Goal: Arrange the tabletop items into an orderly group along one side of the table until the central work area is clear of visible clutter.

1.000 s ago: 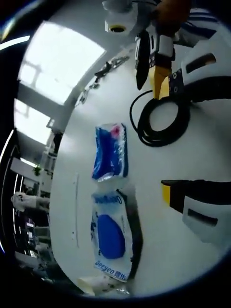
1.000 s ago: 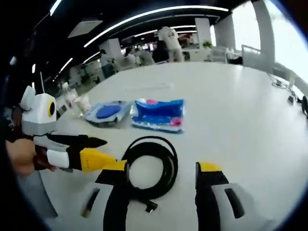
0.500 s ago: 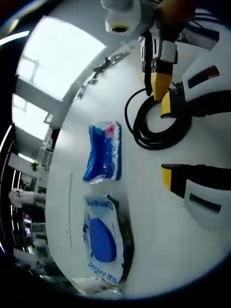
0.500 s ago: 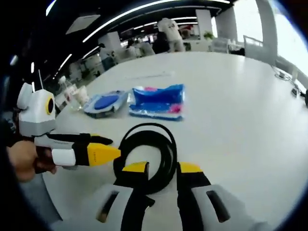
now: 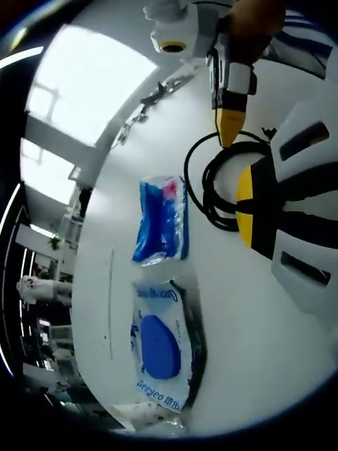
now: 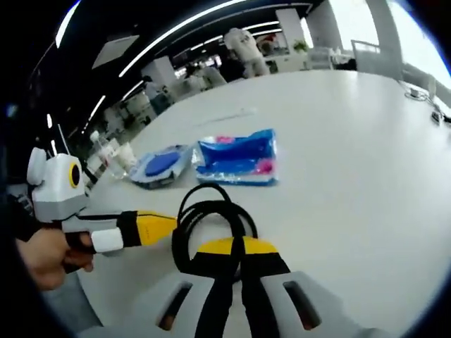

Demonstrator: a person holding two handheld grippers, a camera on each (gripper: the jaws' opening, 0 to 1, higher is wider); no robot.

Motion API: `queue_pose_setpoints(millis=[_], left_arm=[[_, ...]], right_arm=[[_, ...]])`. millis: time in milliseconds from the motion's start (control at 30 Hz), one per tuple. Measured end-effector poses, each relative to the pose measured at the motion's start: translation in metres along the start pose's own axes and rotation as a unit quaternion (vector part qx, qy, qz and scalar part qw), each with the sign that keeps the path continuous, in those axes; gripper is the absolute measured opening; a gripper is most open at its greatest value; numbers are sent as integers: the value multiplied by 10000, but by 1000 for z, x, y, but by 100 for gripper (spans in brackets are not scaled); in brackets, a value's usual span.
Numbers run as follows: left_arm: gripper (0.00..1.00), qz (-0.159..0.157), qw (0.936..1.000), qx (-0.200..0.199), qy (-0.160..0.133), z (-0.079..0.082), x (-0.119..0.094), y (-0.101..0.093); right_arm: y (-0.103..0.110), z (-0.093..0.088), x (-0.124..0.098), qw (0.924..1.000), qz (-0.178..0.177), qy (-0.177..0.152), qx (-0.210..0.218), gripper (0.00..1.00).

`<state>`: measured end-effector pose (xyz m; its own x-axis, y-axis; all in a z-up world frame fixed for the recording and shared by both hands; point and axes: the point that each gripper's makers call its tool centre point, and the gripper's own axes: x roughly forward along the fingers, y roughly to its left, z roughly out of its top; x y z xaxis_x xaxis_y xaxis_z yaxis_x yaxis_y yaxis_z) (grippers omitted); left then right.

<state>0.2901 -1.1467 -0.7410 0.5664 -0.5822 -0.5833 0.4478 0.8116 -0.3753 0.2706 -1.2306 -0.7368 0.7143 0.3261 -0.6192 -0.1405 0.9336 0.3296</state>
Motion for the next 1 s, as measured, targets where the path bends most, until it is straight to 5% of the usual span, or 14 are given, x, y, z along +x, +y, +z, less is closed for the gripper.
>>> queue_pose_setpoints(millis=[567,1000], left_arm=[[1,195,9956,9,-917,73,-44,12],[1,266,9981,131,-537,45,-28,28]], right_arm=[[47,61,-8,9970,389,-674,-53,0],[40,27,16,9982,359,-402,258,0]])
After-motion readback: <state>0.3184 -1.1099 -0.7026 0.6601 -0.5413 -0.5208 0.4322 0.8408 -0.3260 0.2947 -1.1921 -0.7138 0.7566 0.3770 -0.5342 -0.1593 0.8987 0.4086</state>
